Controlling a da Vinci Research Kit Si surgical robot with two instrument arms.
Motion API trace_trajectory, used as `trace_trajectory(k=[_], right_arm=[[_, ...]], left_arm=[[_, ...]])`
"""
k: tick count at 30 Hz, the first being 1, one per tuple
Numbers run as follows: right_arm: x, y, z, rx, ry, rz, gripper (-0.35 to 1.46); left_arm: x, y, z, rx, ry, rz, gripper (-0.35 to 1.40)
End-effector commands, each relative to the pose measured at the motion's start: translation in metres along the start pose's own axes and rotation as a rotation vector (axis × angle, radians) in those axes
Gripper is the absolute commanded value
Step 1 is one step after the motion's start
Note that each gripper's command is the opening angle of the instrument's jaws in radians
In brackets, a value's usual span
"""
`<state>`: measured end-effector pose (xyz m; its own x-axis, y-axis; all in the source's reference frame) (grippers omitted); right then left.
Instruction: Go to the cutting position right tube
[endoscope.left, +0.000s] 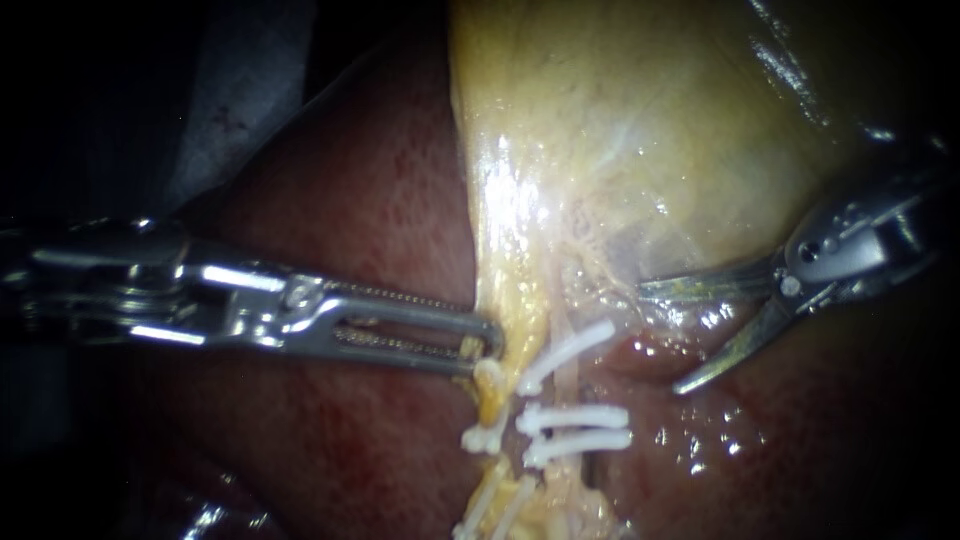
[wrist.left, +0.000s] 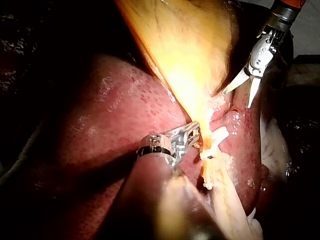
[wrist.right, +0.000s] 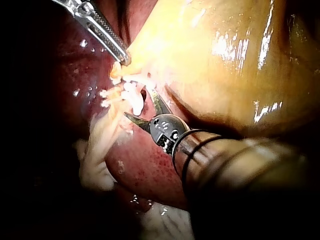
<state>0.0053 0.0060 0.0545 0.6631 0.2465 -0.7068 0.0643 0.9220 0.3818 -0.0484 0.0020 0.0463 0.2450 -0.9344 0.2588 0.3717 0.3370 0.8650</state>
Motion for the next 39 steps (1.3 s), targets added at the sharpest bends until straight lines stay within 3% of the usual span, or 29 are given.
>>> trace_trajectory(k=[1, 9, 15, 22, 29, 39], right_arm=[[0.0, 0.0, 0.0, 0.0, 0.0, 0.0, 1.41], [0.0001, -0.0004, 0.0003, -0.002, 0.0, -0.006, 1.41], [0.0, -0.0006, 0.0004, -0.004, -0.002, 0.041, 1.41], [-0.0003, -0.0015, 0.0011, -0.003, -0.004, 0.179, 1.36], [-0.0009, -0.0027, 0.0029, 0.09, -0.007, 0.343, 1.28], [-0.0009, -0.0039, 0.0057, 0.134, -0.02, 0.484, 1.21]], left_arm=[[0.0, 0.0, 0.0, 0.0, 0.0, 0.0, -0.35], [-0.0001, -0.0001, -0.0001, 0.001, 0.0, 0.0, -0.35], [-0.0003, -0.0002, -0.0005, 0.005, 0.002, -0.001, -0.35], [-0.0008, -0.0004, -0.0015, 0.012, 0.007, -0.004, -0.35], [-0.0017, -0.0009, -0.0033, 0.008, 0.0, -0.009, -0.35], [-0.0023, -0.002, -0.0053, 0.009, -0.006, -0.016, -0.35]])
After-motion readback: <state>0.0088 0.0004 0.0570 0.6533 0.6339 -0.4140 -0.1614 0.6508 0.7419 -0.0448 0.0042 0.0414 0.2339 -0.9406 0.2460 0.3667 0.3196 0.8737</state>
